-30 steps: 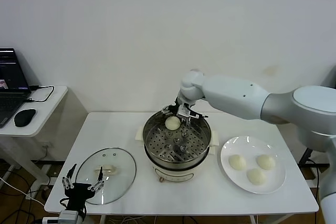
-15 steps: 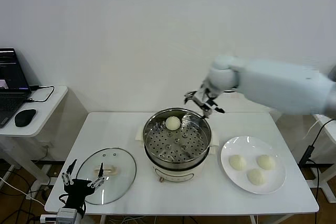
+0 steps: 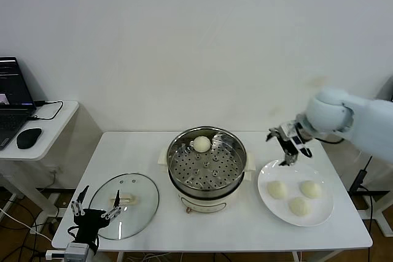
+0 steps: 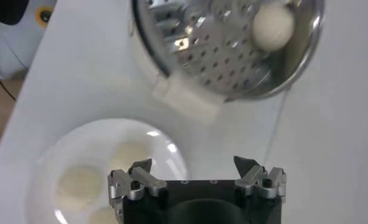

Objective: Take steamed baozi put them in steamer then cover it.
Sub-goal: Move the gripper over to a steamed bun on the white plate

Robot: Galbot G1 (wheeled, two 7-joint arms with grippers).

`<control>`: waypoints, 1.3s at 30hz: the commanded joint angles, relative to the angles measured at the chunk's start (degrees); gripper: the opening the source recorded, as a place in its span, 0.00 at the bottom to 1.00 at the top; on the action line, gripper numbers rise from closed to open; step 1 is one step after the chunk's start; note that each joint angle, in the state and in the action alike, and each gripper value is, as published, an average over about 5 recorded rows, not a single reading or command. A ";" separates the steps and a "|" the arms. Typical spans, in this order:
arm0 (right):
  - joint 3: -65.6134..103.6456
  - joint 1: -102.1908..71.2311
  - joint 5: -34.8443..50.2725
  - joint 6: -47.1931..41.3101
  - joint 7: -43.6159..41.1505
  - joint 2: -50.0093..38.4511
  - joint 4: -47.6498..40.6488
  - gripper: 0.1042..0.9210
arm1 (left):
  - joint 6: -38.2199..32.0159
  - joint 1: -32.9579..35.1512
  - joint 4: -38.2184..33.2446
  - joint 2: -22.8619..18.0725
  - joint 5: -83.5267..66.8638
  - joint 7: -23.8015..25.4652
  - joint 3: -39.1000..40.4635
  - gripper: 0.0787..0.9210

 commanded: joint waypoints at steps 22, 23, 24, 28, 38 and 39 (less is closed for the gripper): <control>28.23 -40.40 -13.06 -0.53 2.84 0.74 -12.91 0.88 | 0.48 0.63 0.22 -0.77 0.09 0.00 -1.33 0.88; 28.62 -40.89 -13.24 -0.47 2.97 1.16 -13.28 0.88 | 0.48 0.65 0.22 -0.79 0.09 -0.01 -1.37 0.88; 29.06 -41.37 -13.45 -0.39 3.13 1.64 -13.76 0.88 | 0.48 0.66 0.24 -0.80 0.09 0.00 -1.40 0.88; 30.57 -42.93 -14.26 0.07 3.79 3.51 -15.60 0.86 | 0.48 0.64 0.30 -0.79 0.10 0.00 -1.50 0.88; 32.04 -44.48 -14.80 0.11 4.78 6.78 -17.50 0.78 | 0.46 0.80 0.40 -0.78 0.09 -0.01 -1.96 0.88; 32.05 -44.51 -14.89 0.04 4.81 6.88 -17.55 0.77 | 0.46 0.81 0.40 -0.82 0.10 -0.01 -1.96 0.88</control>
